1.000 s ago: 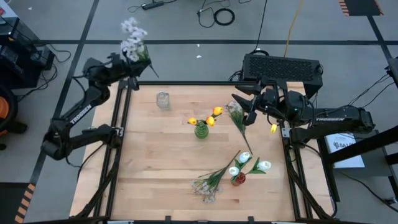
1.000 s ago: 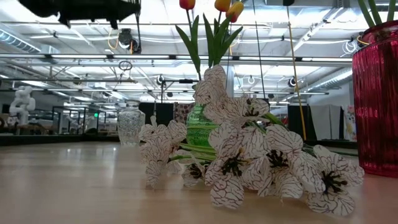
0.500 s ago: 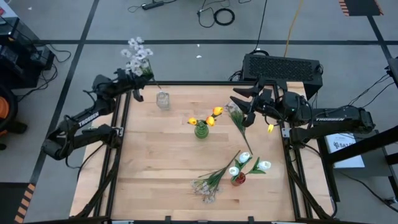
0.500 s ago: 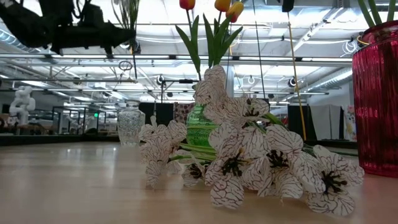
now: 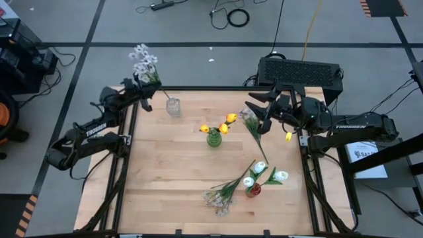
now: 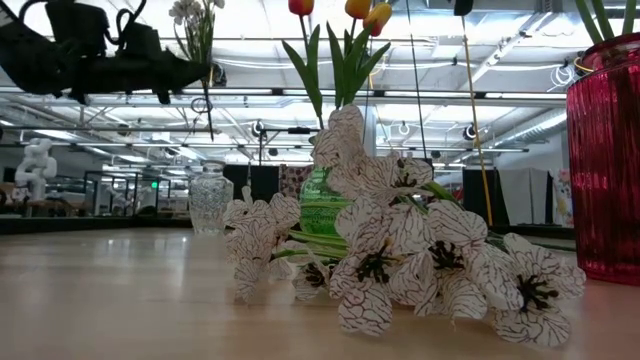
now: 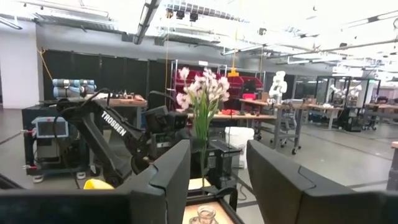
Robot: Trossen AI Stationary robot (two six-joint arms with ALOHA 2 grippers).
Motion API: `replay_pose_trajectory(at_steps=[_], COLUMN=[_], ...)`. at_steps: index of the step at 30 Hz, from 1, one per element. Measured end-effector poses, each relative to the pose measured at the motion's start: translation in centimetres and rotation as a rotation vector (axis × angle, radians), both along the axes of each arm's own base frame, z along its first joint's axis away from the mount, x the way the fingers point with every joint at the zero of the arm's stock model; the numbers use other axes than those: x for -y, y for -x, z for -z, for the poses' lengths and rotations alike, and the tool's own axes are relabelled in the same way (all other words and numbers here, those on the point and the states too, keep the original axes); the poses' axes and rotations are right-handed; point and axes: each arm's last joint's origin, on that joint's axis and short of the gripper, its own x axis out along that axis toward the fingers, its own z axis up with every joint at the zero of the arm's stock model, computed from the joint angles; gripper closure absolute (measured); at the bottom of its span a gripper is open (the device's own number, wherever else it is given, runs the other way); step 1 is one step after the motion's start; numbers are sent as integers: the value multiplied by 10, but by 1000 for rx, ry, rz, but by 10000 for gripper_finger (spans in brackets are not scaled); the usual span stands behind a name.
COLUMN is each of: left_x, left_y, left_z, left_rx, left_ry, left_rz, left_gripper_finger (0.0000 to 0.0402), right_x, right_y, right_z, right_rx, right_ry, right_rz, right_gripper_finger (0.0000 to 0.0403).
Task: Sort flowers into vase by color
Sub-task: Put the bottom left white flowers into the transparent vase
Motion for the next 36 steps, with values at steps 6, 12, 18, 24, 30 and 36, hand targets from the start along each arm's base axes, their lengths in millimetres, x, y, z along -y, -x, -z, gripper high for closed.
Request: replay_pose_trajectory(at_steps=[6, 12, 18, 24, 30, 36], left_x=[2, 2, 1, -2, -6, -9], left_y=[1, 2, 3, -2, -4, -8], left_z=[9, 14, 22, 28, 32, 36], left_rx=[-5, -11, -10, -25, -24, -4], left_ry=[26, 30, 51, 83, 106, 123], left_rz=[-17, -48, -112, -111, -125, -132], left_gripper_finger=[384, 384, 384, 375, 373, 372], right_x=[2, 5, 11, 18, 21, 21], right_y=[0, 1, 1, 1, 2, 2], right_z=[-1, 0, 1, 5, 7, 8], right_rx=[0, -6, -14, -58, -73, -79], right_ry=[16, 15, 18, 6, -21, -13], right_rz=[14, 29, 60, 96, 176, 179], right_gripper_finger=[252, 252, 252, 252, 252, 252])
